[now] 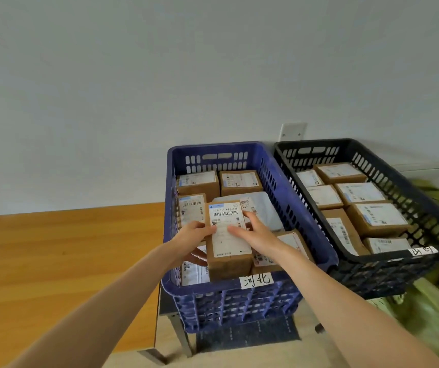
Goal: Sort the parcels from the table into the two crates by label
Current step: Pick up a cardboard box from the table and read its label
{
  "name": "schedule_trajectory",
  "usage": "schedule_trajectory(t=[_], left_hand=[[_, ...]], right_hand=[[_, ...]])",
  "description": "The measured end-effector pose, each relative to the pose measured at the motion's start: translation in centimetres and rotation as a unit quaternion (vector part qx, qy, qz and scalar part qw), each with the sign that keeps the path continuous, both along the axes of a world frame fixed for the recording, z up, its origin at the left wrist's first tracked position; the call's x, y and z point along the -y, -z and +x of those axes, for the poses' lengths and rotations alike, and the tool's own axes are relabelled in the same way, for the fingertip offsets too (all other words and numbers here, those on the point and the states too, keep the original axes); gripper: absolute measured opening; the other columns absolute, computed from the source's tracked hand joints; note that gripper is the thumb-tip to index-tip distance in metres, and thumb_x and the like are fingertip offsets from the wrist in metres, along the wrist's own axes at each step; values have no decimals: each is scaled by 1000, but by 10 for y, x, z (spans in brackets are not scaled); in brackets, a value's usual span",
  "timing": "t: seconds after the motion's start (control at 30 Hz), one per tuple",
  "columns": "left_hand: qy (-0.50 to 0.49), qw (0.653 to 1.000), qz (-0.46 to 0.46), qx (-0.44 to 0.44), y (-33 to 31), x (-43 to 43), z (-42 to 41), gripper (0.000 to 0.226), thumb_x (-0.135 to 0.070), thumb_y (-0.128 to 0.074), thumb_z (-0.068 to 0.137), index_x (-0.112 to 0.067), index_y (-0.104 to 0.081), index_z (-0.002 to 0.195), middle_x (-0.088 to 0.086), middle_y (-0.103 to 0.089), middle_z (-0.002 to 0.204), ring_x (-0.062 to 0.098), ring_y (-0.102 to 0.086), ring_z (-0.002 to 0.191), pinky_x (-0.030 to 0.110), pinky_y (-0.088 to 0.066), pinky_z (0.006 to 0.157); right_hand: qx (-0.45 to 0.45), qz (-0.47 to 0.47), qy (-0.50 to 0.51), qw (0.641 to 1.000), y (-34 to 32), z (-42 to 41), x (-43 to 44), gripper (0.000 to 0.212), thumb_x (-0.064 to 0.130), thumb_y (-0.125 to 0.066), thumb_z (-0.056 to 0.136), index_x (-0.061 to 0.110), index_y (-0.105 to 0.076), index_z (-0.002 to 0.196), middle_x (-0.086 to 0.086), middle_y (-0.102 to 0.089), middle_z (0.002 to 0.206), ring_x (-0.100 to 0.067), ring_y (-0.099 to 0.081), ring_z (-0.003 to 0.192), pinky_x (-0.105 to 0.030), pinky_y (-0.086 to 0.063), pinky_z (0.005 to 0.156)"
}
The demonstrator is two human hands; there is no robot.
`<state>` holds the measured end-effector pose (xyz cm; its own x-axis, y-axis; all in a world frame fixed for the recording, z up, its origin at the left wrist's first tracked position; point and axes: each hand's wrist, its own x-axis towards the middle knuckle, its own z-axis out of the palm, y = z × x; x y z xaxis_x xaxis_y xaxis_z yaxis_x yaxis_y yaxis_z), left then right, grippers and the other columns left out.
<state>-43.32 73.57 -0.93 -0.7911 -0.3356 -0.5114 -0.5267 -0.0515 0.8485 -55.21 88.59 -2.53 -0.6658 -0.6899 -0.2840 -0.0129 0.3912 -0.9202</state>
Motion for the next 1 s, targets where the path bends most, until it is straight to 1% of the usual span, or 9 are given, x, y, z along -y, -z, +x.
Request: schedule_trajectory(t=[0.1, 0.17, 0.3, 0.4, 0.57, 0.67, 0.83, 0.93, 1.0], left_hand=[[7, 1000, 12, 0, 2, 5, -2, 28, -31, -54, 97, -15, -53, 121, 6, -68, 108, 30, -71, 87, 48, -59, 79], [10, 1000, 21, -4, 3, 7, -2, 26, -30, -53, 98, -16, -53, 120, 7, -68, 109, 31, -71, 89, 50, -58, 80], [14, 999, 31, -9, 4, 7, -1, 25, -26, -51, 99, -14, -52, 121, 7, -66, 109, 30, -71, 89, 46, -59, 77], [14, 998, 68, -9, 6, 10, 0, 23, -21, -50, 100, -13, -53, 121, 9, -65, 108, 32, -69, 94, 52, -57, 81], [17, 993, 113, -8, 6, 16, 1, 23, -18, -47, 101, -14, -53, 123, 13, -63, 115, 36, -66, 102, 58, -53, 86], [18, 992, 127, -4, 6, 18, 2, 23, -17, -45, 101, -13, -54, 122, 14, -64, 113, 38, -66, 101, 59, -52, 87], [17, 994, 109, -10, 8, 16, 1, 19, -18, -46, 101, -16, -56, 117, 11, -65, 110, 36, -68, 99, 55, -55, 84], [20, 994, 103, -4, 9, 15, 0, 17, -19, -47, 101, -20, -57, 114, 11, -65, 112, 36, -67, 99, 55, -55, 85], [26, 995, 97, 2, 9, 15, -1, 17, -20, -47, 101, -21, -56, 115, 10, -65, 113, 35, -68, 99, 54, -55, 84]], right_hand=[[-2, -18, 12, 1000, 0, 1, 3, 66, 31, -69, 87, 18, -32, 140, 5, -54, 128, -7, -59, 104, -20, -54, 79], [-2, -25, 20, 999, 1, 1, 5, 65, 28, -69, 88, 18, -31, 140, 1, -55, 132, -11, -59, 109, -20, -54, 77], [9, -48, 23, 999, 0, 4, 8, 60, 22, -66, 90, 22, -30, 138, 1, -56, 126, -9, -61, 103, -19, -55, 71], [3, -53, 34, 998, 3, 6, 12, 64, 22, -67, 89, 21, -29, 141, -1, -56, 128, -10, -62, 104, -21, -56, 72], [7, -57, 50, 997, 4, 11, 19, 57, 19, -66, 90, 21, -30, 134, 1, -57, 118, -7, -63, 95, -17, -54, 62], [15, -68, 58, 996, 3, 11, 19, 53, 16, -64, 91, 20, -32, 132, 0, -57, 119, -9, -63, 96, -18, -55, 63], [41, -97, 75, 992, 4, 11, 12, 48, 13, -62, 92, 21, -36, 131, -1, -59, 119, -11, -64, 97, -18, -54, 62], [45, -101, 76, 991, 5, 10, 11, 51, 12, -62, 92, 20, -35, 134, -4, -57, 126, -14, -63, 103, -19, -55, 64], [41, -98, 72, 992, 5, 10, 14, 57, 11, -63, 91, 21, -31, 138, -5, -54, 131, -15, -62, 106, -19, -55, 64]])
